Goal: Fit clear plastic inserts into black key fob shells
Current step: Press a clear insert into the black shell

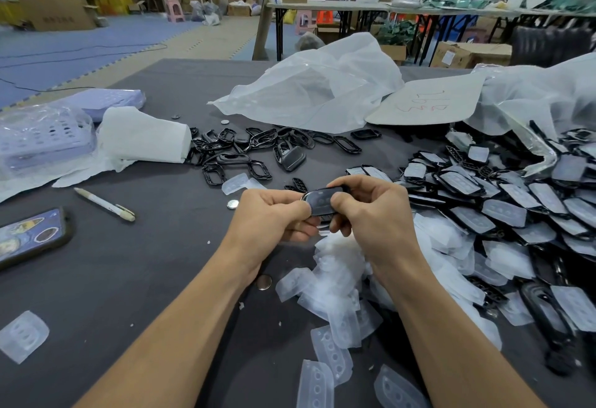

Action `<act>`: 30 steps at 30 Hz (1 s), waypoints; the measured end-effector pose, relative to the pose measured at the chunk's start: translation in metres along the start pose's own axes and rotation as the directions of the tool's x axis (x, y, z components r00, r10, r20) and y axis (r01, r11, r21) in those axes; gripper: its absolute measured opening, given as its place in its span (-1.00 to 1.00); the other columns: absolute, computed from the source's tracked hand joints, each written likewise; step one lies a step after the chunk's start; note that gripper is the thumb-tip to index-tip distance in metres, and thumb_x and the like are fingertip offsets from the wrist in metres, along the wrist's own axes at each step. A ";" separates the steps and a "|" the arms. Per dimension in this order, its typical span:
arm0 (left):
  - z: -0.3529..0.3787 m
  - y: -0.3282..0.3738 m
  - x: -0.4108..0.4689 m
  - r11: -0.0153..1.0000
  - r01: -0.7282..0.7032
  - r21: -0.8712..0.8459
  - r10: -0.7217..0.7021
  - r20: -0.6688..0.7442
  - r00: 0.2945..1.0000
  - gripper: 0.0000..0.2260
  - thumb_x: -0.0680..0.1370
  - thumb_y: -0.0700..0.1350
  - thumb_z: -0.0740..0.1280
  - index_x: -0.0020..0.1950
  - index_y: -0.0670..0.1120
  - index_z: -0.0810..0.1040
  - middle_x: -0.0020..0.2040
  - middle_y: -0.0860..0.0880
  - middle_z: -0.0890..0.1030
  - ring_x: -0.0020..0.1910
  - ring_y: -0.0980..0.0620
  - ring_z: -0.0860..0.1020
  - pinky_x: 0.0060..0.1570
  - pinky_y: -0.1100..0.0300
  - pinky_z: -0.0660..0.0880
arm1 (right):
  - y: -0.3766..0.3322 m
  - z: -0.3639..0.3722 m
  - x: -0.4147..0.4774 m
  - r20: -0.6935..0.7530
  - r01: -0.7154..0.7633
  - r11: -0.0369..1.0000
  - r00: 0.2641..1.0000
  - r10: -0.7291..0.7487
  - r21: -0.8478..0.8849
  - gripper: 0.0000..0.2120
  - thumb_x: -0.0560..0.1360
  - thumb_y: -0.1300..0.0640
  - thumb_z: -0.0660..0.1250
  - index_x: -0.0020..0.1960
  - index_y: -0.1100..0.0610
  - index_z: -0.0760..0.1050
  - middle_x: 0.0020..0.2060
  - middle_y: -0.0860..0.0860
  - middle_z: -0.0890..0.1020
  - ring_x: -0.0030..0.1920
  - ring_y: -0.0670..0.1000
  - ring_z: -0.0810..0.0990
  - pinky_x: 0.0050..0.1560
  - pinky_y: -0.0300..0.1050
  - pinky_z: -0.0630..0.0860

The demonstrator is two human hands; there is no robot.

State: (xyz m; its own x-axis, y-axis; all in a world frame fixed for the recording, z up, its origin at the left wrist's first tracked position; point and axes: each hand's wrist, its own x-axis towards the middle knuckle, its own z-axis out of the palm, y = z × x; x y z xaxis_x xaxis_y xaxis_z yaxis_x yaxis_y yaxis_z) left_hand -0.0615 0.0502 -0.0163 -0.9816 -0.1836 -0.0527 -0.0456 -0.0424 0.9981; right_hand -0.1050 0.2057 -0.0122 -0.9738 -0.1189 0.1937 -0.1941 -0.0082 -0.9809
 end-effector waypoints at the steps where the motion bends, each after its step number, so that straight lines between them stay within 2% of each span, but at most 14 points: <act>1: 0.001 -0.001 0.000 1.000 -0.013 0.013 0.013 -0.009 1.000 -0.80 0.55 -0.33 0.39 -0.19 -0.16 0.77 -0.24 -0.19 0.73 -0.33 0.02 0.67 -0.34 0.27 0.59 | 0.000 0.000 0.000 0.002 0.006 1.000 1.000 -0.006 -0.010 -0.75 0.46 0.41 0.37 -0.18 0.09 0.67 -0.46 0.02 0.63 -0.54 0.01 0.56 -0.49 -0.24 0.42; 6: 0.002 -0.003 0.001 0.999 -0.021 0.043 0.023 -0.054 0.998 -0.80 0.54 -0.33 0.41 -0.22 -0.17 0.76 -0.27 -0.18 0.72 -0.34 0.02 0.67 -0.36 0.27 0.56 | -0.001 0.000 -0.002 0.017 0.024 0.999 1.000 -0.023 -0.031 -0.78 0.46 0.39 0.38 -0.16 0.10 0.68 -0.45 0.00 0.64 -0.53 0.01 0.58 -0.47 -0.25 0.44; 12: 0.002 -0.001 0.002 1.000 0.015 0.008 -0.014 -0.064 0.998 -0.87 0.51 -0.38 0.39 -0.19 -0.32 0.72 -0.33 -0.21 0.67 -0.42 0.00 0.59 -0.41 0.26 0.51 | 0.000 0.000 -0.003 0.033 0.025 0.997 0.999 -0.023 -0.074 -0.75 0.44 0.39 0.39 -0.17 0.05 0.68 -0.46 0.03 0.64 -0.50 0.01 0.57 -0.45 -0.23 0.44; 17: 0.006 0.000 0.003 0.999 0.005 0.039 -0.001 -0.102 0.995 -0.88 0.46 -0.41 0.36 -0.25 -0.37 0.66 -0.41 -0.18 0.63 -0.49 0.02 0.52 -0.45 0.26 0.50 | 0.002 0.003 -0.001 -0.008 -0.002 0.998 1.000 0.002 -0.065 -0.74 0.43 0.44 0.39 -0.20 0.10 0.68 -0.49 0.02 0.62 -0.55 0.03 0.53 -0.50 -0.26 0.39; 21: 0.005 -0.002 0.004 0.998 0.003 0.065 0.004 -0.107 0.994 -0.83 0.45 -0.38 0.37 -0.29 -0.26 0.71 -0.42 -0.15 0.63 -0.49 0.02 0.52 -0.44 0.26 0.51 | 0.002 0.002 -0.001 -0.002 -0.016 0.998 1.000 0.016 -0.063 -0.76 0.44 0.44 0.39 -0.19 0.12 0.67 -0.48 0.04 0.63 -0.54 0.03 0.53 -0.50 -0.23 0.39; 25: 0.002 -0.003 0.004 0.999 0.036 0.034 -0.034 -0.048 0.998 -0.78 0.50 -0.35 0.38 -0.26 -0.16 0.77 -0.37 -0.14 0.66 -0.45 0.04 0.57 -0.39 0.29 0.53 | 0.000 -0.002 -0.001 0.055 -0.081 0.995 0.995 0.084 -0.063 -0.77 0.51 0.42 0.35 -0.16 0.13 0.65 -0.46 0.03 0.64 -0.50 0.03 0.59 -0.47 -0.18 0.43; 27: 0.000 -0.004 0.005 0.999 0.046 0.005 -0.046 -0.034 0.998 -0.80 0.53 -0.33 0.39 -0.20 -0.15 0.78 -0.34 -0.13 0.67 -0.42 0.05 0.59 -0.37 0.28 0.53 | -0.002 -0.002 -0.001 0.036 -0.078 0.993 0.996 0.081 -0.085 -0.77 0.51 0.40 0.36 -0.10 0.10 0.67 -0.40 -0.02 0.68 -0.43 0.01 0.63 -0.40 -0.20 0.49; 30: 0.000 -0.004 0.005 0.999 0.046 0.007 -0.046 -0.044 0.998 -0.81 0.54 -0.33 0.40 -0.15 -0.14 0.78 -0.30 -0.15 0.69 -0.39 0.04 0.63 -0.36 0.27 0.56 | -0.003 -0.003 -0.005 0.034 0.061 0.938 0.998 -0.053 -0.342 -0.76 0.42 0.19 0.54 0.04 -0.06 0.70 -0.18 -0.20 0.72 -0.17 -0.20 0.66 -0.14 -0.37 0.53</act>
State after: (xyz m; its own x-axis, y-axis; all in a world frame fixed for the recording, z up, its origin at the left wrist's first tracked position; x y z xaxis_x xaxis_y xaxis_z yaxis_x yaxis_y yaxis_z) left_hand -0.0664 0.0493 -0.0208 -0.9693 -0.2249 -0.0999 -0.0922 -0.0442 0.9948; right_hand -0.1004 0.2093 -0.0103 -0.9577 -0.1519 0.2446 -0.2820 0.3241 -0.9030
